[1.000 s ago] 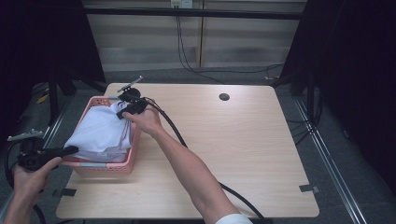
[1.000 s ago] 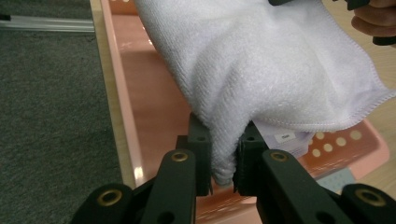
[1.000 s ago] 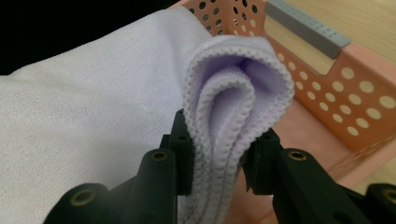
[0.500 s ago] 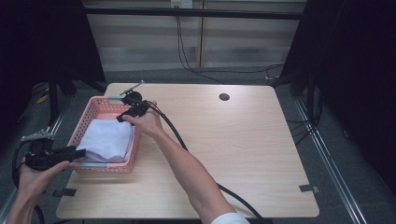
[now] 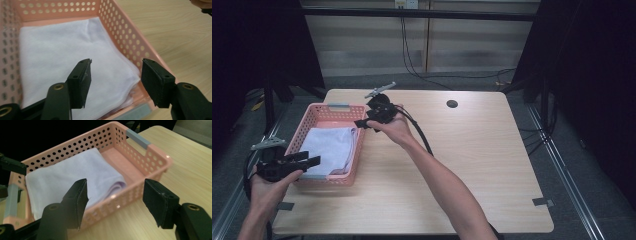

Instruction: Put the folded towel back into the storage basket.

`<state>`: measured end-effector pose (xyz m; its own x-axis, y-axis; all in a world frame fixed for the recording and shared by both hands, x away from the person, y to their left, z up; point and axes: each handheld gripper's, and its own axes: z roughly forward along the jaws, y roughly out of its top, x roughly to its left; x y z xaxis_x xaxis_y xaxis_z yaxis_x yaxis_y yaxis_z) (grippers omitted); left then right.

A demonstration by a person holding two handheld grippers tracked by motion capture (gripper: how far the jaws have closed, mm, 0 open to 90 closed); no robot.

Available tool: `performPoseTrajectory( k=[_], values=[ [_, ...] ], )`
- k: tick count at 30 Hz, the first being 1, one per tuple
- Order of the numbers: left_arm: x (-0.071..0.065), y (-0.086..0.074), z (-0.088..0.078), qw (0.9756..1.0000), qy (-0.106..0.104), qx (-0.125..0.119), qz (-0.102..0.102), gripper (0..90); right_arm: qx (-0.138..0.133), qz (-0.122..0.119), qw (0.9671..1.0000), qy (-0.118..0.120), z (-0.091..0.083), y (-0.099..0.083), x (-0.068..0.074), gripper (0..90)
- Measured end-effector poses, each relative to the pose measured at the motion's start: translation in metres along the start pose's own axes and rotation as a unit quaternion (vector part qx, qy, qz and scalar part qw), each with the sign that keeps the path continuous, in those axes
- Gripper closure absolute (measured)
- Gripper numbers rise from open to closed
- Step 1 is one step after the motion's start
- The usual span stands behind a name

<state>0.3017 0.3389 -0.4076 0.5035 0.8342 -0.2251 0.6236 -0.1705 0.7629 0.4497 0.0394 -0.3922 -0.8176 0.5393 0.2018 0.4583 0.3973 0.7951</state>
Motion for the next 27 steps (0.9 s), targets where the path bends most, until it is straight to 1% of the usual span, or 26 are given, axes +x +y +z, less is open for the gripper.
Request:
performPoseTrajectory(
  k=[2, 3, 5, 6, 8, 9, 10, 12, 14, 16, 17, 18, 19, 20, 21, 22, 23, 24, 25, 26, 27],
  values=[
    [-0.011, 0.001, 0.005, 0.9999, -0.011, -0.007, 0.008, 40.9, -0.006, -0.001, 1.0000, -0.001, -0.014, -0.008, -0.004, 36.6],
    [-0.018, 0.002, 0.008, 0.9999, -0.012, -0.008, 0.010, 40.7, -0.007, 0.002, 1.0000, -0.002, -0.021, -0.014, -0.007, 36.5],
    [-0.035, 0.005, 0.013, 0.9992, -0.015, -0.013, 0.034, 39.5, -0.005, 0.001, 1.0000, -0.007, -0.035, -0.026, -0.011, 36.2],
    [-0.043, 0.005, 0.015, 0.9990, -0.018, -0.018, 0.038, 39.2, -0.006, 0.003, 0.9999, -0.010, -0.044, -0.033, -0.014, 36.5],
    [-0.055, 0.006, 0.021, 0.9987, -0.025, -0.022, 0.037, 38.2, -0.013, 0.007, 0.9998, -0.013, -0.058, -0.045, -0.018, 36.2],
    [-0.063, 0.006, 0.024, 0.9985, -0.025, -0.021, 0.044, 38.1, -0.014, 0.008, 0.9998, -0.015, -0.063, -0.049, -0.018, 36.2],
    [-0.067, 0.006, 0.027, 0.9983, -0.027, -0.023, 0.045, 37.9, -0.015, 0.007, 0.9997, -0.019, -0.070, -0.056, -0.019, 36.2],
    [-0.079, 0.005, 0.033, 0.9978, -0.036, -0.017, 0.053, 37.6, -0.017, 0.004, 0.9996, -0.020, -0.081, -0.065, -0.019, 36.3],
    [-0.090, 0.004, 0.041, 0.9980, -0.035, -0.011, 0.051, 36.0, -0.018, 0.003, 0.9995, -0.028, -0.092, -0.076, -0.019, 36.2],
    [-0.100, 0.002, 0.047, 0.9975, -0.044, -0.007, 0.054, 34.1, -0.017, 0.003, 0.9994, -0.032, -0.102, -0.088, -0.017, 36.0],
    [-0.107, -0.001, 0.051, 0.9974, -0.045, -0.010, 0.055, 33.8, -0.018, 0.003, 0.9993, -0.034, -0.106, -0.095, -0.015, 35.7],
    [-0.110, -0.002, 0.052, 0.9969, -0.049, -0.007, 0.062, 33.0, -0.015, -0.001, 0.9992, -0.036, -0.113, -0.105, -0.013, 35.6],
    [-0.117, -0.005, 0.055, 0.9963, -0.054, -0.002, 0.067, 32.9, -0.014, -0.002, 0.9991, -0.040, -0.117, -0.111, -0.012, 35.3],
    [-0.120, -0.006, 0.057, 0.9959, -0.056, 0.000, 0.071, 32.9, -0.014, -0.001, 0.9990, -0.042, -0.126, -0.121, -0.010, 35.4],
    [-0.125, -0.008, 0.060, 0.9953, -0.059, 0.004, 0.077, 32.7, -0.014, -0.002, 0.9990, -0.043, -0.132, -0.127, -0.010, 35.4],
    [-0.130, -0.009, 0.065, 0.9951, -0.063, 0.010, 0.076, 32.5, -0.016, 0.002, 0.9988, -0.046, -0.140, -0.134, -0.009, 35.2],
    [-0.133, -0.010, 0.067, 0.9946, -0.067, 0.011, 0.078, 30.3, -0.019, 0.008, 0.9985, -0.051, -0.151, -0.143, -0.008, 35.0],
    [-0.136, -0.012, 0.070, 0.9945, -0.073, 0.007, 0.075, 28.4, -0.021, 0.009, 0.9983, -0.053, -0.157, -0.148, -0.008, 35.0],
    [-0.140, -0.013, 0.074, 0.9951, -0.070, 0.007, 0.069, 28.2, -0.024, 0.014, 0.9979, -0.059, -0.166, -0.156, -0.008, 34.6],
    [-0.143, -0.014, 0.078, 0.9949, -0.075, 0.013, 0.067, 28.1, -0.026, 0.015, 0.9975, -0.063, -0.175, -0.163, -0.007, 34.6],
    [-0.150, -0.015, 0.084, 0.9940, -0.081, 0.020, 0.071, 26.7, -0.026, 0.016, 0.9972, -0.069, -0.184, -0.171, -0.006, 34.6]
  ],
)
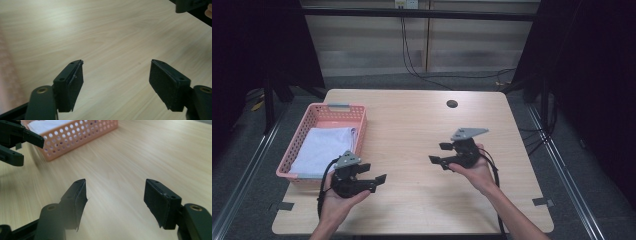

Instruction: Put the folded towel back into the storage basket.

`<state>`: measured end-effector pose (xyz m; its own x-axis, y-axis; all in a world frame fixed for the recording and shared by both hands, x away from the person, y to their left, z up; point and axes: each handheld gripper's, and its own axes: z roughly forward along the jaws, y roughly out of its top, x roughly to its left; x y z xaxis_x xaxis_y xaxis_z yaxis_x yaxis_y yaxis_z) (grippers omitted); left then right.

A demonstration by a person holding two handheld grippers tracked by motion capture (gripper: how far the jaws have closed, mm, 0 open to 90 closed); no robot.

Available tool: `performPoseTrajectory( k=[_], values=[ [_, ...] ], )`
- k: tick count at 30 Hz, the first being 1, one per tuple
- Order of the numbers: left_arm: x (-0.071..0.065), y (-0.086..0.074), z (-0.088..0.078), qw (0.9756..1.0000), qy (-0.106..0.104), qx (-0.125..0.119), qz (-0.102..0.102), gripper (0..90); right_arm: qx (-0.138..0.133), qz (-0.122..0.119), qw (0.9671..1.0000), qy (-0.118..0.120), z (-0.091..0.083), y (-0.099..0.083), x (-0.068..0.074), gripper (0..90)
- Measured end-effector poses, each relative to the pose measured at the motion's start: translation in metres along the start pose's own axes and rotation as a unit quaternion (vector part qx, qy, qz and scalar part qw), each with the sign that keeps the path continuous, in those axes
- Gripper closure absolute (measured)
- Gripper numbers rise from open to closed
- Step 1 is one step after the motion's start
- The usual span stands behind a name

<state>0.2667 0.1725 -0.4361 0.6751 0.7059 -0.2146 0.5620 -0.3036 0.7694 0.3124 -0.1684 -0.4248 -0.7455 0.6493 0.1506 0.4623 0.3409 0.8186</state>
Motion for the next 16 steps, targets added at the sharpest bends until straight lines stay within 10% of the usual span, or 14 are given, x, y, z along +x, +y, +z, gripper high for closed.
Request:
performPoseTrajectory(
  k=[9, 16],
  values=[
    [-0.027, -0.015, 0.023, 0.9990, -0.029, 0.030, 0.017, 23.3, 0.000, 0.044, 0.9980, -0.045, -0.063, -0.066, -0.011, 34.4],
    [-0.025, -0.031, 0.024, 0.9983, -0.013, 0.052, 0.023, 25.1, -0.005, 0.082, 0.9927, -0.088, -0.080, -0.095, -0.028, 29.2]
  ],
)
